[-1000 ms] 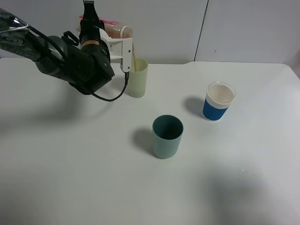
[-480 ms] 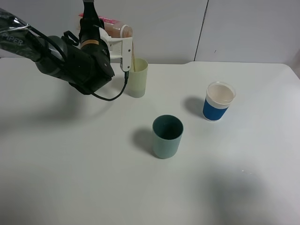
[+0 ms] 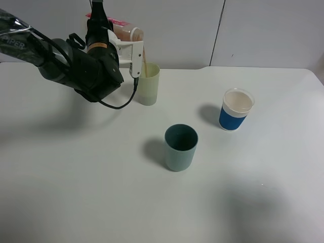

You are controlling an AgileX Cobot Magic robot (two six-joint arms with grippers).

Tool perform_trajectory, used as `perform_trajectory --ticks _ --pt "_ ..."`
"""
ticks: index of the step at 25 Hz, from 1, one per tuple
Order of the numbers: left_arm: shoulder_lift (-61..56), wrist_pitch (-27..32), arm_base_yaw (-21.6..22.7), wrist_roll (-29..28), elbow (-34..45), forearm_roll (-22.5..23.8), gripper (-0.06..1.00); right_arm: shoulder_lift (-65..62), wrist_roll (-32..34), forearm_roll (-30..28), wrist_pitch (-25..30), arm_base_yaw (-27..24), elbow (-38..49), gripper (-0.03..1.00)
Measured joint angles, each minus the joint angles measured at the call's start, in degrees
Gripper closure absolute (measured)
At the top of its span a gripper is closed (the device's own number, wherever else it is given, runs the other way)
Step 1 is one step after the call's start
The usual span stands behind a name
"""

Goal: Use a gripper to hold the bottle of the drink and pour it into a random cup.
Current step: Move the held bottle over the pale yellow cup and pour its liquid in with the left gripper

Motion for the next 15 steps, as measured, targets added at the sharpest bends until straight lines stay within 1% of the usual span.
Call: perform_trajectory --ticks 15 --pt "0.0 0.0 0.0 0.1 0.0 1.6 0.58 0.0 0.0 0.0 0.0 0.0 0.0 0.33"
